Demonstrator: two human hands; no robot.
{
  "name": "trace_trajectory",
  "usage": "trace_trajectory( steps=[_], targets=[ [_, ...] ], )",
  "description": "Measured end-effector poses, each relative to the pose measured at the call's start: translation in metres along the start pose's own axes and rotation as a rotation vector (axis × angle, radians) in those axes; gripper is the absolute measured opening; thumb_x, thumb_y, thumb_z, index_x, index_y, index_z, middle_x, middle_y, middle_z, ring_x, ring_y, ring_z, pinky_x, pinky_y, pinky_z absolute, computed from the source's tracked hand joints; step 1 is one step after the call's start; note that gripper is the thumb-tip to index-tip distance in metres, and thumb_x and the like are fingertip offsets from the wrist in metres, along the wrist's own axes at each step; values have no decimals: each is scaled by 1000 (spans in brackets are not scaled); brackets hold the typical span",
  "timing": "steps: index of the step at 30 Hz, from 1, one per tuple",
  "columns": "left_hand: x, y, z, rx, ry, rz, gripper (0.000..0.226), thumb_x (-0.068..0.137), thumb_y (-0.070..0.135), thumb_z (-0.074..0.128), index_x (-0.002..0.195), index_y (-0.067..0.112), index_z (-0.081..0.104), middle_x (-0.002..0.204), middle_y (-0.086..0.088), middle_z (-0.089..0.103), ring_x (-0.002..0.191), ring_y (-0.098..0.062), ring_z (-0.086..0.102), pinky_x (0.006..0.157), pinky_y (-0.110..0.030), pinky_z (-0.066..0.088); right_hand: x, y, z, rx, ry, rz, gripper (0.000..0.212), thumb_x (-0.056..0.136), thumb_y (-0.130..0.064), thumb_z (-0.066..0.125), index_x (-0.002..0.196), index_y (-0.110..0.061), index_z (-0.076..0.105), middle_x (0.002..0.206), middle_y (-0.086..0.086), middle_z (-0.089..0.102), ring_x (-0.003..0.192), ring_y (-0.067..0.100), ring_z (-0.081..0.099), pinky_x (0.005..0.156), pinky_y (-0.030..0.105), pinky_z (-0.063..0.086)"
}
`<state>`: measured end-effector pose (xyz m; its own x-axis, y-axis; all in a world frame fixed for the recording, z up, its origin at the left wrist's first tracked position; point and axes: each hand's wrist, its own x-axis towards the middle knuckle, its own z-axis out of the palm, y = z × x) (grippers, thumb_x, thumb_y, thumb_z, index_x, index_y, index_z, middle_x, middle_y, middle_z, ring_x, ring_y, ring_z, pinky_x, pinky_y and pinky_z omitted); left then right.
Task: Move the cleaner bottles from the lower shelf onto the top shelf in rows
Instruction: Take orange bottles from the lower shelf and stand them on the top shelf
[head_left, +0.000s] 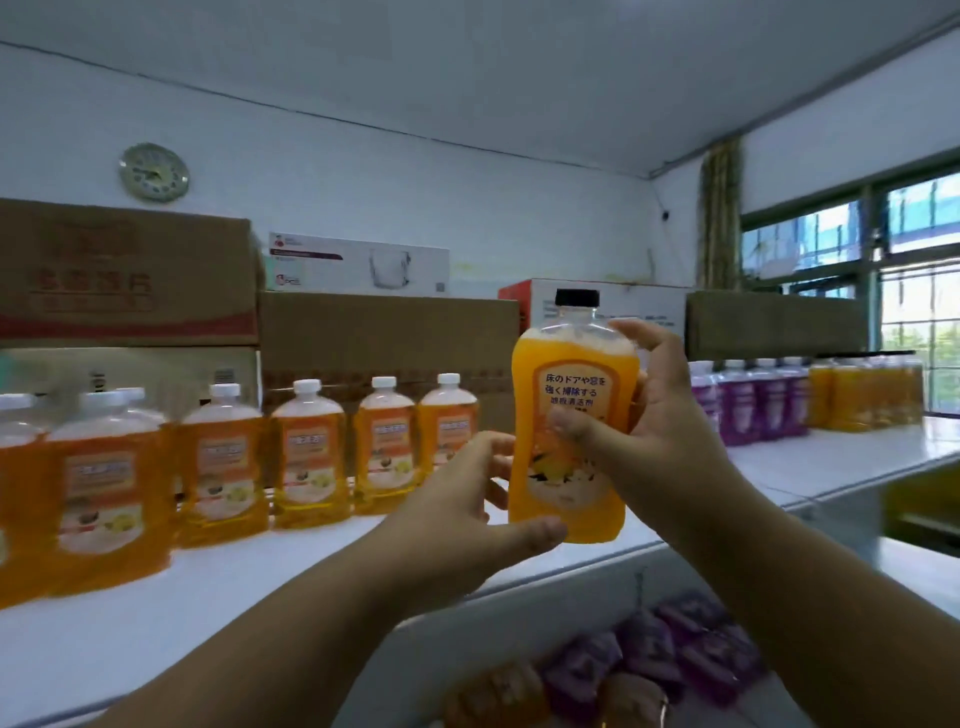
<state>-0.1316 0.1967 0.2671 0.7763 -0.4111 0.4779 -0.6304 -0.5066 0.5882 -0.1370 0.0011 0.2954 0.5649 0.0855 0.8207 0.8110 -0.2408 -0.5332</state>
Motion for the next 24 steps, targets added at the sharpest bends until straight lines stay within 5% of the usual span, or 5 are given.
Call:
trace_trajectory(
  steps=[4, 11, 16, 20, 24],
  targets=[
    [54, 49, 94, -59, -118, 101, 49, 75, 67, 68, 111, 61, 37, 113, 28, 55, 95, 18, 50, 75, -16, 46, -35, 18, -108, -130, 103, 46, 75, 69, -51, 77, 126, -57, 30, 109, -7, 62, 90, 6, 71, 64, 25, 59],
    [158, 146, 274, -182, -299, 236, 71, 70, 71, 66, 130, 46, 40, 122, 19, 56, 110, -5, 56, 92, -33, 53, -80, 53, -312, -357, 304, 185, 73, 65, -49, 75, 116, -71, 27, 109, -13, 58, 89, -8, 65, 53, 18, 54],
    [231, 192, 377, -218, -370, 283, 58, 68, 76, 62, 117, 55, 40, 116, 24, 55, 104, 2, 55, 81, -20, 47, -84, 91, -428, -427, 382, 227, 73, 78, -30, 79, 108, -75, 29, 107, -11, 60, 85, -9, 66, 51, 14, 52],
    [289, 209, 452, -272, -405, 316, 50, 68, 77, 63, 108, 57, 42, 115, 23, 57, 103, 1, 56, 80, -20, 48, -78, 130, -500, -513, 416, 256, 70, 77, -34, 77, 112, -71, 28, 116, -8, 60, 91, 10, 69, 66, 29, 61],
    [363, 220, 518, -288, -457, 373, 49, 76, 68, 68, 115, 55, 42, 114, 23, 57, 100, 8, 56, 74, -15, 46, -69, 178, -572, -562, 478, 250, 72, 77, -34, 78, 123, -61, 30, 116, -6, 62, 92, 10, 70, 72, 39, 62]
  ],
)
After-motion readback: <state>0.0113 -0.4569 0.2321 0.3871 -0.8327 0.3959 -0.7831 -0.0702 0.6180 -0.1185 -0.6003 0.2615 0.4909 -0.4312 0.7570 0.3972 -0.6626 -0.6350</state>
